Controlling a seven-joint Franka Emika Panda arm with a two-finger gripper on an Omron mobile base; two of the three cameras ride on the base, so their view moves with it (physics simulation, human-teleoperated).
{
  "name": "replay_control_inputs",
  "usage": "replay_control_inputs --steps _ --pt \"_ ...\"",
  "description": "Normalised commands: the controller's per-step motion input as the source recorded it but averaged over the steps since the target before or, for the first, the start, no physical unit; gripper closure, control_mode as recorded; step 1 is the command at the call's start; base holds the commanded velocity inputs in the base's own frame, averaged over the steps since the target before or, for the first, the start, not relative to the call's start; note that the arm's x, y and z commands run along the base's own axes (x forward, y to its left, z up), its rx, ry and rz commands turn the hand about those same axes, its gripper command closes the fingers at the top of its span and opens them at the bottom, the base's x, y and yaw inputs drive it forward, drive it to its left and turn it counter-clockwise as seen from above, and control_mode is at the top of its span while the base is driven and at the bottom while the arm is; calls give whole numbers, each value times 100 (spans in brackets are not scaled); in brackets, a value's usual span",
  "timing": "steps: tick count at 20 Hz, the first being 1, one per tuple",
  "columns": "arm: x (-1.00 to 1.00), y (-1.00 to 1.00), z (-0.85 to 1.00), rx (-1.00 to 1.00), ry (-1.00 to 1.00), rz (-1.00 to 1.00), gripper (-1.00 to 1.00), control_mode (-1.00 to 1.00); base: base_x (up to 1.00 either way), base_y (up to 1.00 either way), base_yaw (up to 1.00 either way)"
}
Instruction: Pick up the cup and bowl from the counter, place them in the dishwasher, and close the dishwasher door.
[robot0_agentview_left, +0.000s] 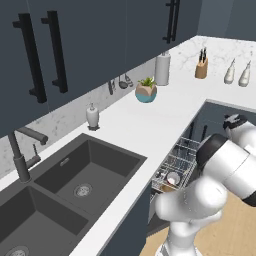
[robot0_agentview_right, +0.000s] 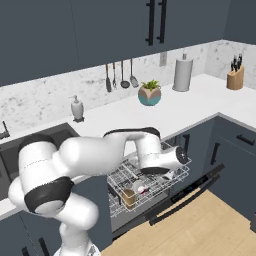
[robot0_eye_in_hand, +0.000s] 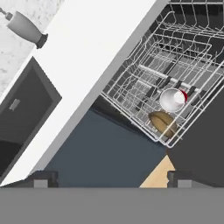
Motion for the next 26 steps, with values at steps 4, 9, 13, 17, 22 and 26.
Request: replay_control_inputs --steps 4,9,13,17,22,26 --pt "-45 20 43 15 2 -8 -100 -100 0 0 0" --pt "-39 2 61 14 7 -7 -100 -100 0 0 0" --pt "-23 3 29 18 5 -7 -100 -100 0 0 0" --pt "-23 0 0 19 0 -7 -100 -100 0 0 0" --pt "-30 -1 0 19 2 -12 -100 -100 0 0 0" --pt "-15 -20 0 22 2 -9 -100 -100 0 0 0"
